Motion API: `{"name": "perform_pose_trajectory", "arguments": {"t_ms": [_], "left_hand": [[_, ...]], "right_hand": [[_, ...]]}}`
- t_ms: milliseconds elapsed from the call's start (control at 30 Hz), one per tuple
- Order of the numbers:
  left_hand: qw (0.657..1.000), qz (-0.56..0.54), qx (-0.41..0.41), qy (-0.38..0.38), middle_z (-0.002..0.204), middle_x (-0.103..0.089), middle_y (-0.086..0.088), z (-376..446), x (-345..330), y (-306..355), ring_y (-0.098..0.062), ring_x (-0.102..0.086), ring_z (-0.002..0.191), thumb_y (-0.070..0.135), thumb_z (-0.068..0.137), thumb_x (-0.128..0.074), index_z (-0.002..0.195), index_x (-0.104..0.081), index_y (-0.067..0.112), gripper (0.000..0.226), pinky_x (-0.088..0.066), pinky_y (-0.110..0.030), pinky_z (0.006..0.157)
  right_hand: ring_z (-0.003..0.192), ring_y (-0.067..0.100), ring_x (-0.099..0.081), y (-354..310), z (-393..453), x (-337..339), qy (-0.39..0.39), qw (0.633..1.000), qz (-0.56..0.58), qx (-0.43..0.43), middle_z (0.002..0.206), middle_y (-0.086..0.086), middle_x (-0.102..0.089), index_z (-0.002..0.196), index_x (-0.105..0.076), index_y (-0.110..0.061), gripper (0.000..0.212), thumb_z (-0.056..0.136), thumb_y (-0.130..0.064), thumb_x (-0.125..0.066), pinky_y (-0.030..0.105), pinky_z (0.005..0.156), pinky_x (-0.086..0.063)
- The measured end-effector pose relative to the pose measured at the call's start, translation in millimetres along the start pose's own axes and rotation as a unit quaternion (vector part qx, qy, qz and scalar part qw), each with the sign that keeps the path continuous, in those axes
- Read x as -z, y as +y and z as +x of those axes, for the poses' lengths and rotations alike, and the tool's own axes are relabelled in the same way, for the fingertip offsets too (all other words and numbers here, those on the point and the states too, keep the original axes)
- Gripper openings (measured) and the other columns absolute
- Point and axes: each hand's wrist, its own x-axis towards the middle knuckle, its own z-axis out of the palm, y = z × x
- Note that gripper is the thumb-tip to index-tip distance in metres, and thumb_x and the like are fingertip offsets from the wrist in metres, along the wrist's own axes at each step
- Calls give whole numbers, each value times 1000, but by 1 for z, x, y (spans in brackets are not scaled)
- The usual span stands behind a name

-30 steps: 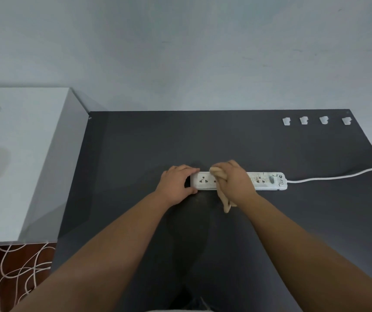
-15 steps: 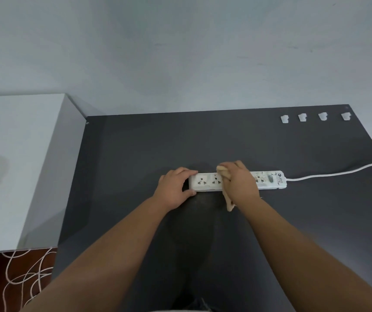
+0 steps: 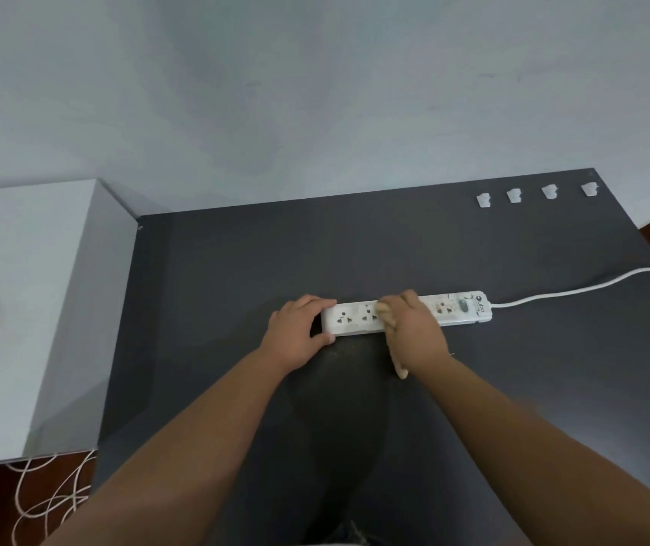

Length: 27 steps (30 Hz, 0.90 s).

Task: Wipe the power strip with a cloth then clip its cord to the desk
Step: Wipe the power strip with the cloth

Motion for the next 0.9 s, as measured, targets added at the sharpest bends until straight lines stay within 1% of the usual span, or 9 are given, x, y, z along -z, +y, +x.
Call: {"name": "perform_pose_trajectory", "arguments": {"t_ms": [133,300,367,500,567,633,700,767,900], "left_hand": [[1000,22,-8,-4,133,-48,14,3,2,1,-17,-45,119,41,79,-69,135,-44,39,61,-35,-41,99],[1000,24,-9,-5,134,-48,15,2,1,-1,-17,-44,120,39,80,-70,135,-43,39,61,-32,-39,99],[1000,23,-9,-4,134,-48,15,2,1,-1,-17,-44,120,39,81,-69,135,-44,39,60,-32,-39,99],[1000,21,-7,-2,133,-48,15,3,0,-1,-17,-45,119,40,80,-70,135,-44,39,60,-32,-38,98],[1000,22,-9,-5,134,-48,15,3,1,-2,-16,-45,119,40,80,-69,135,-44,39,61,-31,-37,97],[1000,21,-11,-8,134,-48,15,3,1,-2,-16,-45,118,40,80,-69,135,-43,39,61,-32,-37,98],[1000,16,-11,-6,134,-48,15,3,0,-2,-17,-45,118,40,80,-69,135,-44,39,61,-33,-38,99],[1000,9,-9,-5,133,-48,15,2,0,-2,-17,-45,118,40,80,-70,135,-44,39,61,-33,-39,99],[1000,10,-6,-4,133,-48,15,2,0,-2,-16,-46,119,40,79,-70,135,-44,39,61,-34,-39,99]], "right_hand": [[98,22,-59,-3,-15,-1,-89,990,-4,106,112,1,-55,115,-60,-23,31,87,-13,-53,40,85,-51],[94,29,-61,13,7,13,67,996,25,-47,115,6,-54,118,-60,-17,33,88,-7,-52,38,83,-52],[97,31,-60,9,5,6,38,998,-14,-44,116,8,-53,118,-59,-17,32,88,-8,-51,39,85,-50],[101,26,-58,-5,-20,-3,-66,996,-8,64,116,5,-55,116,-61,-19,30,89,-12,-51,40,85,-50],[103,23,-58,-1,-19,6,-22,998,25,59,115,5,-57,115,-62,-17,32,86,-7,-53,36,86,-50],[99,26,-60,14,-7,17,76,995,58,-16,114,6,-56,113,-63,-15,31,85,-4,-53,37,83,-52],[99,29,-60,29,2,22,106,989,47,-86,115,7,-54,114,-62,-16,31,87,-6,-53,37,82,-51],[101,30,-59,30,-1,14,78,994,13,-71,116,9,-54,116,-61,-13,31,87,-5,-53,36,84,-49],[98,23,-58,13,-28,-1,-63,995,-14,80,115,3,-54,118,-60,-19,33,87,-10,-54,34,80,-49]]}}
